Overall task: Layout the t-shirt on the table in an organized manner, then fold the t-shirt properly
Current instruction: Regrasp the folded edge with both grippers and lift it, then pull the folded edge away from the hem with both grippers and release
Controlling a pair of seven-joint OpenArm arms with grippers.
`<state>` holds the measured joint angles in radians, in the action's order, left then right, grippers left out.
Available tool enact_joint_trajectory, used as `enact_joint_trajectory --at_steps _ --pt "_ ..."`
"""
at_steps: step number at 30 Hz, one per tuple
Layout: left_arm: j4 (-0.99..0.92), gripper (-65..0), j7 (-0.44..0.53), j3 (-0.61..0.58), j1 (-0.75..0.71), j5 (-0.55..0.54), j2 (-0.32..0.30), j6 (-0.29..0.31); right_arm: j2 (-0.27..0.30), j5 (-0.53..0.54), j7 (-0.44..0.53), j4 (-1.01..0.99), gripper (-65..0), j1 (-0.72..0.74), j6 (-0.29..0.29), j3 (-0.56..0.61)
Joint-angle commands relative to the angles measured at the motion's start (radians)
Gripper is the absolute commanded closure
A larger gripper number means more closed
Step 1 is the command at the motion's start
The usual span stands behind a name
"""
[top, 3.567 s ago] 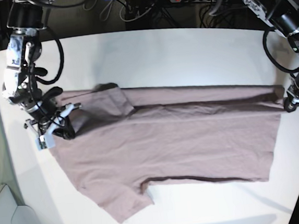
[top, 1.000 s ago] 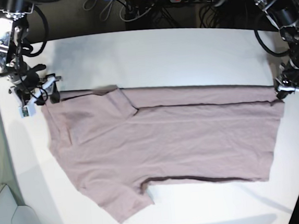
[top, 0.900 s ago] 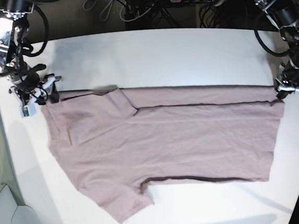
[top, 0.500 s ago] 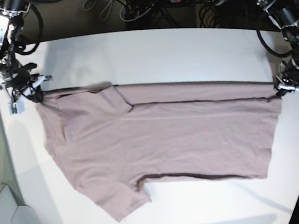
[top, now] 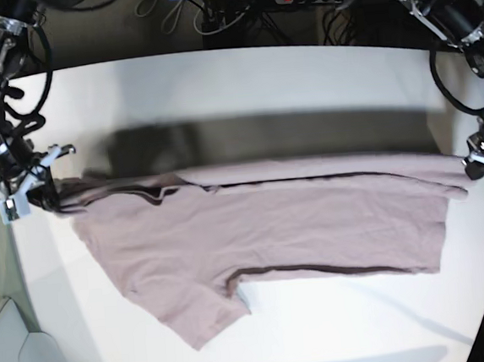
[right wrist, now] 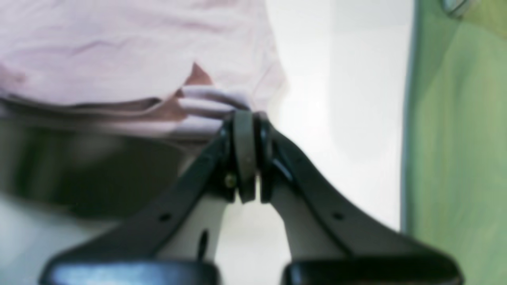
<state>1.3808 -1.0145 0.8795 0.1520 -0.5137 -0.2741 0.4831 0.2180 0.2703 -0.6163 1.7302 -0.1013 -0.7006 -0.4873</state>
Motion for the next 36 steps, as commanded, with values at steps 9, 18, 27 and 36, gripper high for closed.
enact_joint_trajectory --at_steps 9,18,27,36 --pt "-0.030 -0.1 0.035 0.000 0.087 -0.033 -0.027 -0.002 0.042 0.019 -0.066 0.027 0.0 0.133 0.002 0.034" --pt "-0.022 -0.1 0.035 0.007 -0.010 -0.036 -0.027 0.006 0.042 0.020 -0.053 0.027 0.0 0.005 0.002 0.029" --pt "-0.022 -0.1 0.044 0.008 -0.180 -0.201 -0.043 0.007 0.039 0.020 0.025 0.027 0.0 -0.200 0.002 0.029" --pt "-0.022 -0.1 0.036 0.008 -0.315 -0.283 -0.050 0.007 0.039 0.020 0.106 0.018 0.0 -0.375 0.002 -0.018"
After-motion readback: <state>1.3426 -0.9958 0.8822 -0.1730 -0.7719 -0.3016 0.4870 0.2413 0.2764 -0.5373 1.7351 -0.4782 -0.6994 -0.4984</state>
